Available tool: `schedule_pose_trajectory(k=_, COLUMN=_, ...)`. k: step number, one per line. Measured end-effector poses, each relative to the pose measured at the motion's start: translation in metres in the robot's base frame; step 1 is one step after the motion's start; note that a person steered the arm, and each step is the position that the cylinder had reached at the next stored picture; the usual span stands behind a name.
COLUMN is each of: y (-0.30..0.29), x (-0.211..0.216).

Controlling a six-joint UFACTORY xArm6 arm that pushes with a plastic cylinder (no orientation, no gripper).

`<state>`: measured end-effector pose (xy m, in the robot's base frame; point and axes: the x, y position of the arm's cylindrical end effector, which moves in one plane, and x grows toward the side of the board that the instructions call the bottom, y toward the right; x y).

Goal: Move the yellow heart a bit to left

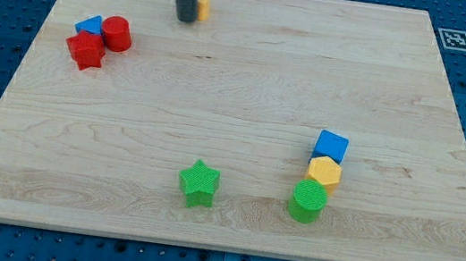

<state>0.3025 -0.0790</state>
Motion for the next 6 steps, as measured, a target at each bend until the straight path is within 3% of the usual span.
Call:
schedule_pose_trajectory(k=1, y=0.057, x=0.032)
schedule_pose_trajectory(k=2, y=0.075, x=-0.015)
schedule_pose_trajectory(k=3, y=0.074, x=-0.030)
schedule_pose_trajectory(k=6, y=-0.034, x=-0.058)
